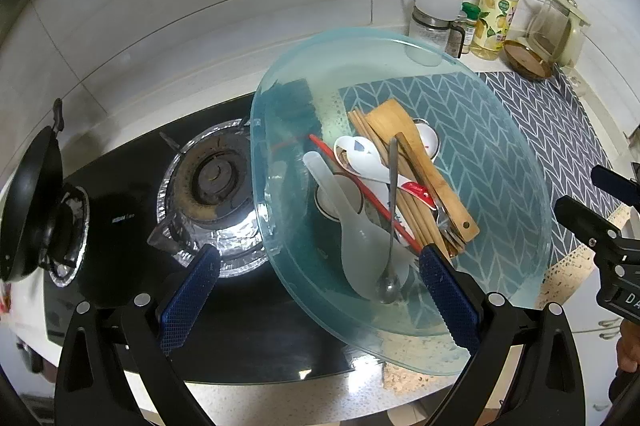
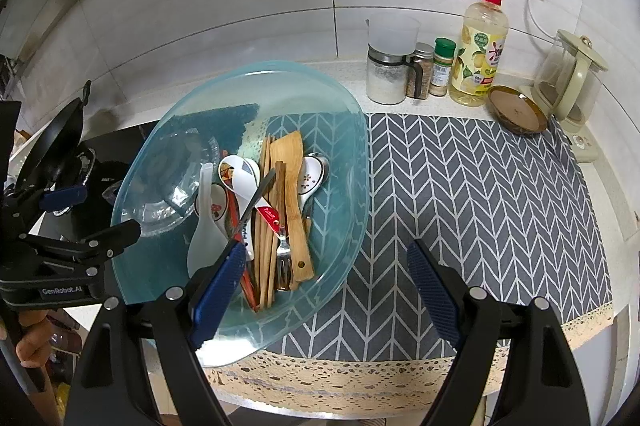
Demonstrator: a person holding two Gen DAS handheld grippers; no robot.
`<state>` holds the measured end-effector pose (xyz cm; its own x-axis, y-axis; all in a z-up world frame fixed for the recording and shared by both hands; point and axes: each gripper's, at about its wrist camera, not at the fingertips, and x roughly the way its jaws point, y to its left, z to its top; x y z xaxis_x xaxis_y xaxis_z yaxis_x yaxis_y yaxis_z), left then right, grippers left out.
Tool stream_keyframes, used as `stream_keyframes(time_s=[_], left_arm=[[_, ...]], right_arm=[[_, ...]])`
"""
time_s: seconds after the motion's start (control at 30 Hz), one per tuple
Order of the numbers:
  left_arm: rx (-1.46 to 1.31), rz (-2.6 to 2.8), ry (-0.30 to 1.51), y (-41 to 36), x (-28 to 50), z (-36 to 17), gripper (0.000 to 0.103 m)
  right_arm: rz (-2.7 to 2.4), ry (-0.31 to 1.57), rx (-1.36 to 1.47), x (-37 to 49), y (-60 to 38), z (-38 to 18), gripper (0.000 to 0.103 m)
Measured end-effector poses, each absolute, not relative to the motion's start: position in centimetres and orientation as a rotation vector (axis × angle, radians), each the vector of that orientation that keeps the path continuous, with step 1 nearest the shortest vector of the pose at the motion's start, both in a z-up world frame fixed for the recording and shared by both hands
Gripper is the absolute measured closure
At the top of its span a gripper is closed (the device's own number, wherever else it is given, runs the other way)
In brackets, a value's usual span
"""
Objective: Organize utensils
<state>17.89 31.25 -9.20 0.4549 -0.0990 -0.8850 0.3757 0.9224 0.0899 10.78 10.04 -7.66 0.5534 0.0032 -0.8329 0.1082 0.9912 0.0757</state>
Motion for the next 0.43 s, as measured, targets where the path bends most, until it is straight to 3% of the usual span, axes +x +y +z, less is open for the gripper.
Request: stream_keyframes(time_s=[0.43], left_arm=[[0.285, -0.313, 1.067, 31.18, 18.05, -8.92, 0.004]], right_arm=[[-0.059, 0.982, 0.117, 10.88, 10.21, -7.33, 0.023]])
